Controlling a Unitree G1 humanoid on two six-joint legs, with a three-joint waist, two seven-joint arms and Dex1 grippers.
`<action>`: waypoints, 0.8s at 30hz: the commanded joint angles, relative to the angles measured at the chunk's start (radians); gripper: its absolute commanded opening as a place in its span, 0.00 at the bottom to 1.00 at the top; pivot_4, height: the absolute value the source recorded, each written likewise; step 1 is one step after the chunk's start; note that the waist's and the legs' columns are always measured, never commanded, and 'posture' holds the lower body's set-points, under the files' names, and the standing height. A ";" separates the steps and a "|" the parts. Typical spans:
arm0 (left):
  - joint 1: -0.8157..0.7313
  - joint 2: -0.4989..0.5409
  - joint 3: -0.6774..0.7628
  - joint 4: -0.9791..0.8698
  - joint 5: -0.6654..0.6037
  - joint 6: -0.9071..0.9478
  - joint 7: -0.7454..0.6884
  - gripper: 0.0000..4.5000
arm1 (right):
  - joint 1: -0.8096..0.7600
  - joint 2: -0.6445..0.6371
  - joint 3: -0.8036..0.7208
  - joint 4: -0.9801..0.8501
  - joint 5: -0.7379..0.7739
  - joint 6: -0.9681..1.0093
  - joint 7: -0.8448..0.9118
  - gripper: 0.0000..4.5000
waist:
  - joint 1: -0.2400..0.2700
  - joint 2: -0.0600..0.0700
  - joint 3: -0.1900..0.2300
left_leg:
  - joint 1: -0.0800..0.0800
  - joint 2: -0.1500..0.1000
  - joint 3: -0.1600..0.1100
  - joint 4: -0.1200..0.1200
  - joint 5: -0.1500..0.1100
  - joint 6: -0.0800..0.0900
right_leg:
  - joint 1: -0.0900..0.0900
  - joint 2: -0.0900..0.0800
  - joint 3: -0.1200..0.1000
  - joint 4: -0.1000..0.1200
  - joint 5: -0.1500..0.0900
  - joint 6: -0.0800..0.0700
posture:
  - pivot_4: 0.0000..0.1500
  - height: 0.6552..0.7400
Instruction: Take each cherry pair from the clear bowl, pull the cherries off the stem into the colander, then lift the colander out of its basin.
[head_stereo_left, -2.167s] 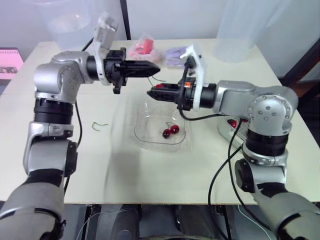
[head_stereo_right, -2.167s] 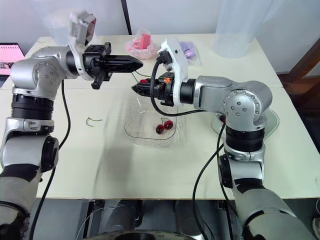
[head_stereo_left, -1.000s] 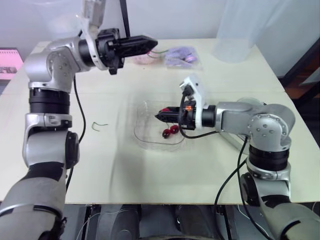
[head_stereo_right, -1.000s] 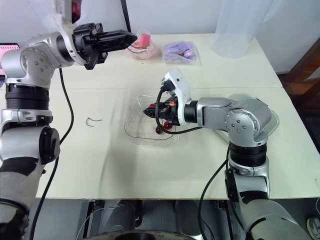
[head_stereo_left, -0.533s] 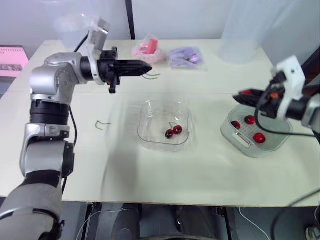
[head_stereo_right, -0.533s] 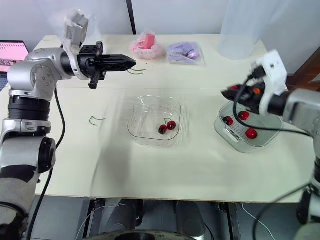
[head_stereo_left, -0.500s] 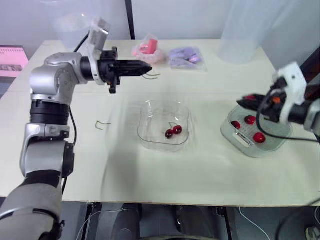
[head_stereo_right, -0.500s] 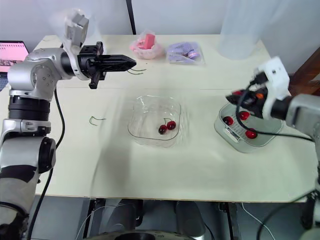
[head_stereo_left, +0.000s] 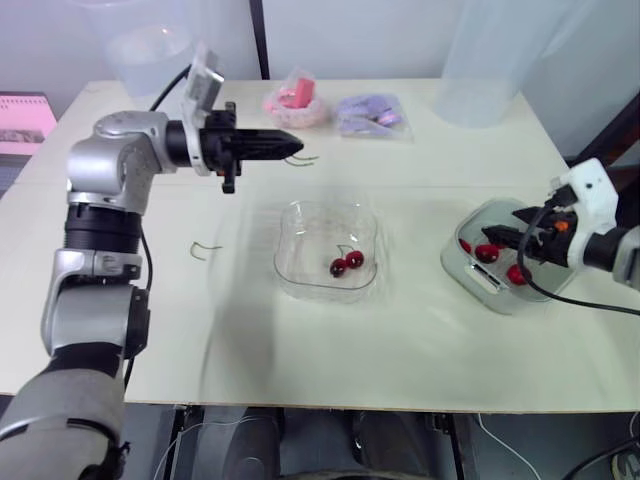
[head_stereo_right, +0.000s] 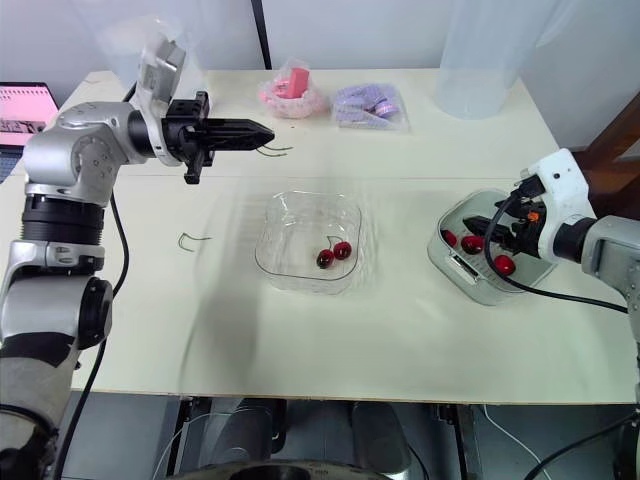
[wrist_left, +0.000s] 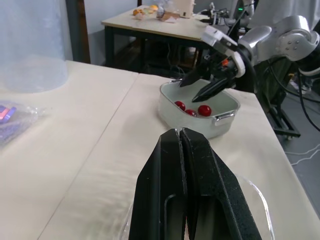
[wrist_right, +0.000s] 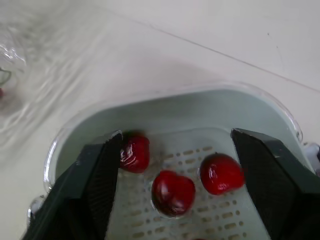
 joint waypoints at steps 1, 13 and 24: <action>0.015 0.038 0.063 -0.012 -0.005 -0.008 0.047 0.00 | -0.102 -0.014 -0.016 -0.099 0.060 0.024 0.012 0.79 | -0.003 0.000 0.000 | 0.000 0.000 0.000 0.000 0.000 0.000 | 0.000 0.000 0.000 0.000 0.000 0.000 | 1.00 0.94; 0.326 0.194 0.120 -0.001 0.047 -0.032 0.152 0.00 | -0.625 0.664 0.433 -0.172 0.257 0.283 -0.242 0.79 | -0.026 0.001 0.000 | 0.000 0.003 -0.002 0.000 0.004 -0.006 | -0.002 0.001 -0.002 0.002 0.000 -0.001 | 1.00 0.94; 0.441 0.186 0.149 0.055 0.099 -0.176 0.230 0.00 | -0.641 0.718 0.576 -0.117 0.143 0.255 -0.210 0.79 | -0.012 0.000 -0.001 | -0.001 0.001 -0.002 0.000 0.003 -0.006 | -0.001 -0.001 -0.004 0.001 0.000 -0.001 | 1.00 0.94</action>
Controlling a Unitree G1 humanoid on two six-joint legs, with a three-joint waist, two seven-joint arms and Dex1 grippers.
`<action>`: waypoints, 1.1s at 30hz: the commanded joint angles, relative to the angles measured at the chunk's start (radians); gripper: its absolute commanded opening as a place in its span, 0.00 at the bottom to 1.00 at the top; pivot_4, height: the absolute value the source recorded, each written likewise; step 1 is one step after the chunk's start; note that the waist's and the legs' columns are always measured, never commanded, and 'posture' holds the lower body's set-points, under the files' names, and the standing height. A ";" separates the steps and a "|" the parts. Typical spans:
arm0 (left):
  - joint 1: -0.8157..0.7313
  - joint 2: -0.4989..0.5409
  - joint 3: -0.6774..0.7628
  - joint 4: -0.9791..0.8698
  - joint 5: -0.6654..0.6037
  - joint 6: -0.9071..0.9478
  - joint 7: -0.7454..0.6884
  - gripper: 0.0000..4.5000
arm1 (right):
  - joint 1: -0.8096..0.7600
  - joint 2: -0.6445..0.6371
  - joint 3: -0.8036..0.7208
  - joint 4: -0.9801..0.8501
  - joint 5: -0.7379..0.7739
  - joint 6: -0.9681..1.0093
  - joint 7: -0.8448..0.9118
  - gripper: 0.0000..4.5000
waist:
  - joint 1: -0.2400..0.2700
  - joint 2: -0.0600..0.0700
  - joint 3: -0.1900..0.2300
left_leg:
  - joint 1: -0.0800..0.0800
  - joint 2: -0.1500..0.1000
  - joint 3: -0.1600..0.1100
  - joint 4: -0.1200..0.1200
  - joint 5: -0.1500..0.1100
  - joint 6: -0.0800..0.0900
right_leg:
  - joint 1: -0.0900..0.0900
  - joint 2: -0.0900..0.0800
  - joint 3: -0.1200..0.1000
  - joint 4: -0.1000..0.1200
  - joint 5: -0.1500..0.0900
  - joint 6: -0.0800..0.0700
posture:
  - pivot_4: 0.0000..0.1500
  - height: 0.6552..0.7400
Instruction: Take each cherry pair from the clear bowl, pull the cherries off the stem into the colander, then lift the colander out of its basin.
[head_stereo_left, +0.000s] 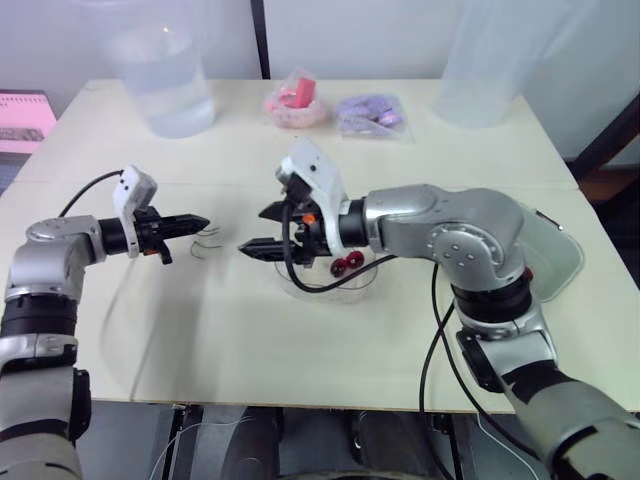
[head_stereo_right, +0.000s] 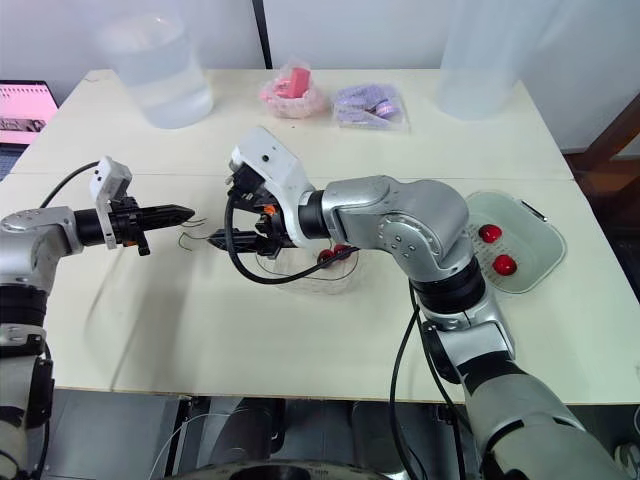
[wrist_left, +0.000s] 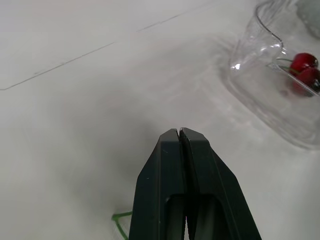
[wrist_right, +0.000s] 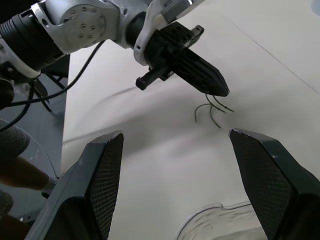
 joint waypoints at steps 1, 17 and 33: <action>-0.035 -0.019 0.037 0.031 -0.008 -0.037 0.028 0.06 | -0.009 -0.009 -0.002 -0.018 -0.018 -0.023 0.025 0.80 | -0.005 0.000 0.000 | 0.000 0.000 0.000 0.000 0.000 0.000 | 0.000 0.000 0.000 0.000 0.000 0.000 | 1.00 0.94; -0.104 0.046 0.030 -0.066 -0.033 0.014 -0.018 0.61 | -0.044 -0.298 0.063 -0.005 -0.178 -0.135 0.217 0.81 | -0.012 0.000 0.000 | 0.000 0.000 0.000 0.000 -0.001 0.001 | -0.001 0.000 0.000 0.002 0.000 0.000 | 1.00 0.94; 0.009 0.268 -0.142 -0.718 -0.132 0.223 -0.252 0.61 | -0.208 -0.359 0.482 0.281 -0.595 -0.593 0.770 0.81 | -0.017 0.000 0.001 | 0.001 0.001 0.001 -0.001 -0.002 0.003 | -0.001 0.002 0.001 0.001 0.000 0.000 | 1.00 0.94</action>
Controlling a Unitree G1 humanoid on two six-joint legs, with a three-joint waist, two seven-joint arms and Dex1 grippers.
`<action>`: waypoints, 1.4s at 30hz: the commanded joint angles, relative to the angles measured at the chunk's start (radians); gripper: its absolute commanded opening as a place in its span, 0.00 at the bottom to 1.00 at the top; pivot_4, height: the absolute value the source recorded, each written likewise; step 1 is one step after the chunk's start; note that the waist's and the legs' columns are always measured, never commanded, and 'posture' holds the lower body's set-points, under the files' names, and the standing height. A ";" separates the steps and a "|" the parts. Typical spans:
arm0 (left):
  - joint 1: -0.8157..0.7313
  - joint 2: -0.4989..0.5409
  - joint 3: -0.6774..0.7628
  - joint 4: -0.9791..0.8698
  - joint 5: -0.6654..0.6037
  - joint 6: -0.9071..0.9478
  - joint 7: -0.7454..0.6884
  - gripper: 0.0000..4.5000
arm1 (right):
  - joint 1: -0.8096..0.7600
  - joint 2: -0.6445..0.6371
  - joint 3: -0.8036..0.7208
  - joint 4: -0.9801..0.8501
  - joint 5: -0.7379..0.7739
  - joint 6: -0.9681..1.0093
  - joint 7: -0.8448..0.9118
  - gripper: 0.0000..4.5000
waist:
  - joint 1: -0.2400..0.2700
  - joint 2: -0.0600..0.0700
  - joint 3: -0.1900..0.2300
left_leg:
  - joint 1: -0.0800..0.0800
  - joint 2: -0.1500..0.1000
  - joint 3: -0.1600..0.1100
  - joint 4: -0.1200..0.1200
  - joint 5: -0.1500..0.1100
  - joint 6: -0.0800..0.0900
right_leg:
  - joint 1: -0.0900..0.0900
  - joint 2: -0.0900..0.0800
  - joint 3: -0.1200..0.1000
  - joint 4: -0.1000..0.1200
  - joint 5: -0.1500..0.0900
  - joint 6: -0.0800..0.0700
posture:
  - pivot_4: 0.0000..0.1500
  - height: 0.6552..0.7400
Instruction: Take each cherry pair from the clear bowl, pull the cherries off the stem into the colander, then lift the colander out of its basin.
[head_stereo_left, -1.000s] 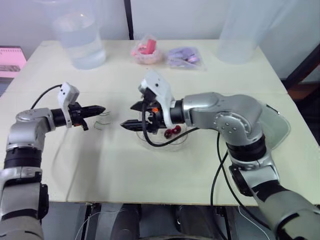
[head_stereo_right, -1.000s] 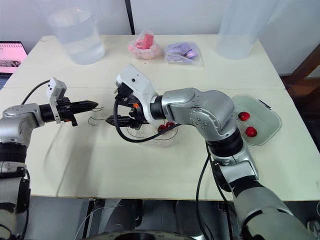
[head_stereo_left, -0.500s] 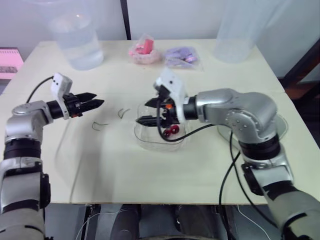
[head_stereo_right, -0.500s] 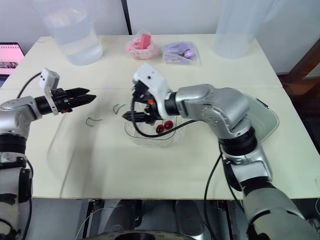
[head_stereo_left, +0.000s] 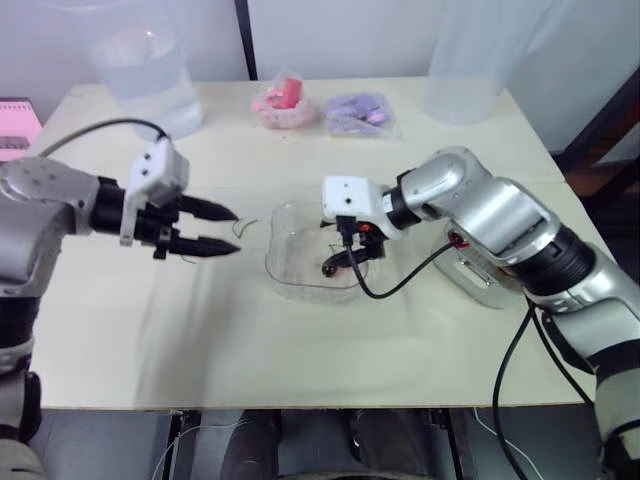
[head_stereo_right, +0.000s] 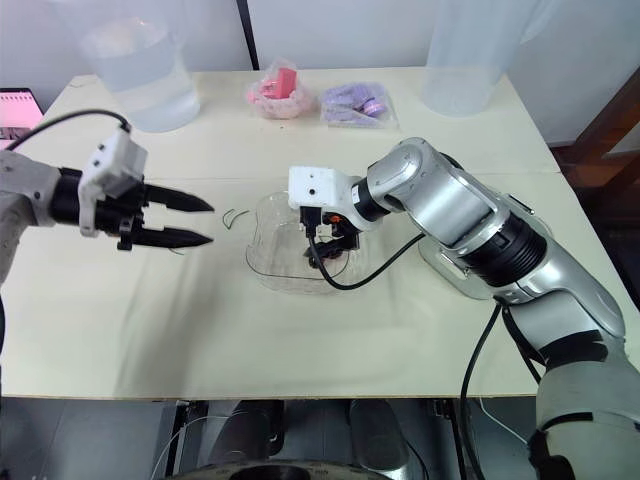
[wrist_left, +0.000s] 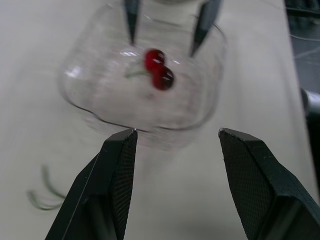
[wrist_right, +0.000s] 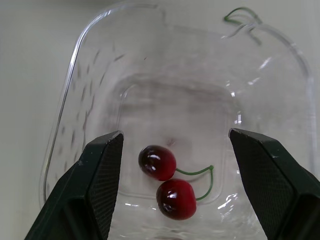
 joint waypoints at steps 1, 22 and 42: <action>-0.022 0.018 0.004 -0.055 -0.021 0.006 -0.014 0.62 | -0.042 0.057 0.035 0.053 -0.076 -0.070 0.064 0.74 | 0.003 0.000 0.000 | 0.000 0.000 0.000 0.000 0.000 0.000 | 0.000 0.000 0.000 0.000 0.000 0.000 | 1.00 0.94; 0.044 0.006 0.058 -0.100 -0.094 0.000 0.024 0.62 | -0.082 0.206 0.095 0.379 -0.419 -0.419 0.279 0.40 | 0.004 0.000 0.000 | 0.000 0.000 0.000 0.001 0.001 -0.002 | 0.000 0.000 0.000 0.000 0.000 0.000 | 1.00 0.94; -0.025 -0.018 0.043 -0.056 -0.114 0.043 0.079 0.62 | -0.100 0.318 -0.011 0.375 -0.466 -0.457 0.261 0.11 | -0.001 0.000 0.000 | 0.000 0.000 0.000 0.001 0.002 -0.004 | 0.000 0.000 0.000 0.000 0.000 0.000 | 1.00 0.94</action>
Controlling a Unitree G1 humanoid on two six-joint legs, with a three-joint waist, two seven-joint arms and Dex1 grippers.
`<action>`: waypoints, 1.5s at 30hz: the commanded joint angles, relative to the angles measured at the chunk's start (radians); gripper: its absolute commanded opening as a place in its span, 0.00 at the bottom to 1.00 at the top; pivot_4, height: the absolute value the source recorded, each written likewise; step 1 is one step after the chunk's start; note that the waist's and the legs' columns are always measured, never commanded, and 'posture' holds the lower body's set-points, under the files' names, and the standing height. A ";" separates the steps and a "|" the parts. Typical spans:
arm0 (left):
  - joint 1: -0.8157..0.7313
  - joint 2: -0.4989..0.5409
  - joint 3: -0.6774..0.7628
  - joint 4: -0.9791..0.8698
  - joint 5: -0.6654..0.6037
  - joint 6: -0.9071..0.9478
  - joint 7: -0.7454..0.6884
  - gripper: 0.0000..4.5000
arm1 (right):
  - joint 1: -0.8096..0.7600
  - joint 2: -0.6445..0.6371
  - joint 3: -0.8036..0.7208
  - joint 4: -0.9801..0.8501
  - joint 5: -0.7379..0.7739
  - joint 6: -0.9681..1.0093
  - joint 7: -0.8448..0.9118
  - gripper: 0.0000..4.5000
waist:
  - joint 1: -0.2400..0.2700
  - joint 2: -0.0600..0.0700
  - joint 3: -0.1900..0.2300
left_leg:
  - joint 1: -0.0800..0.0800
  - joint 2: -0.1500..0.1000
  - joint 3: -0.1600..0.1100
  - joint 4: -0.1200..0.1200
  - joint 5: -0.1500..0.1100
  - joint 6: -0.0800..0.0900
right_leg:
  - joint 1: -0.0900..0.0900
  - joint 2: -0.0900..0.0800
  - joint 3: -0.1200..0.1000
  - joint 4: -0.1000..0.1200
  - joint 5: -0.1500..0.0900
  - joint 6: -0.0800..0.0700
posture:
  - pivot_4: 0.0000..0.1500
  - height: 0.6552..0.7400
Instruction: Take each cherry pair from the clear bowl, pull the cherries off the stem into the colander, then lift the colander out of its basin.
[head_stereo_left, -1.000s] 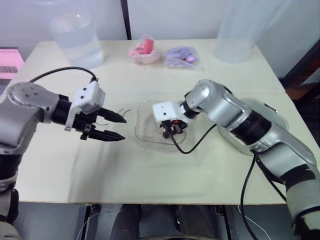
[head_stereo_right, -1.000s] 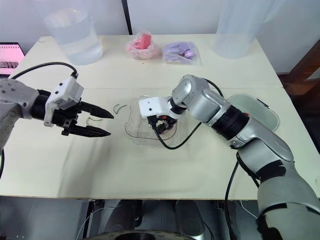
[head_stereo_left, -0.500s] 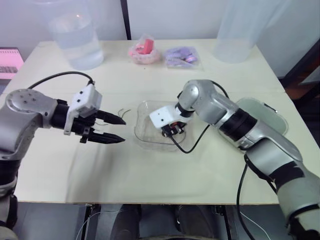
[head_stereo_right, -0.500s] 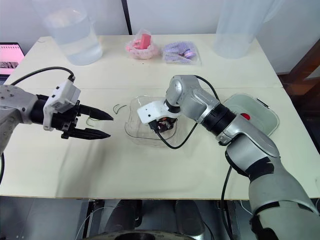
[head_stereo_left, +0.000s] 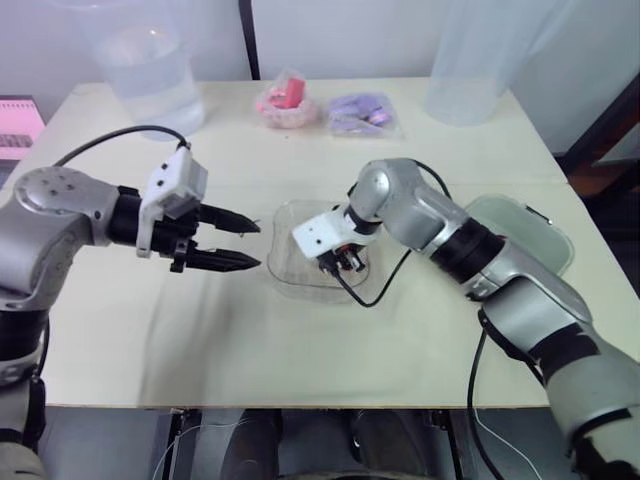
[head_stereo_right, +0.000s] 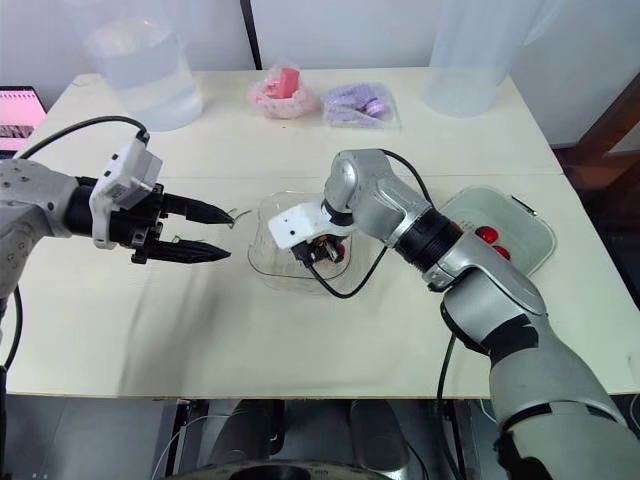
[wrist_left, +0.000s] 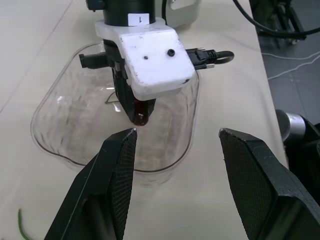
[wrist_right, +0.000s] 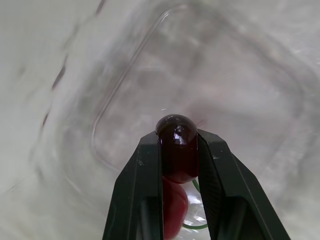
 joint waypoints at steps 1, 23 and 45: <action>-0.017 0.017 0.013 0.025 0.010 -0.020 -0.015 0.62 | -0.043 0.047 -0.063 -0.039 0.010 -0.026 -0.036 0.11 | -0.001 0.000 0.000 | 0.000 0.000 0.000 0.000 0.000 0.000 | 0.000 0.000 0.000 0.000 0.000 0.000 | 1.00 0.94; -0.038 0.022 -0.024 0.087 0.063 -0.072 -0.065 0.62 | 0.035 -0.045 -0.225 -0.221 0.121 0.499 0.012 0.73 | 0.005 0.000 0.000 | 0.000 0.000 0.000 0.000 0.000 0.000 | 0.000 0.000 0.000 0.000 0.000 0.000 | 1.00 0.94; -0.031 0.037 -0.037 0.117 0.151 -0.157 -0.097 0.62 | 0.049 0.050 -0.127 -0.088 0.193 0.683 -0.185 0.73 | 0.002 0.000 0.000 | 0.000 0.000 0.000 0.000 -0.001 0.002 | 0.000 0.000 0.000 0.000 0.000 0.000 | 1.00 0.94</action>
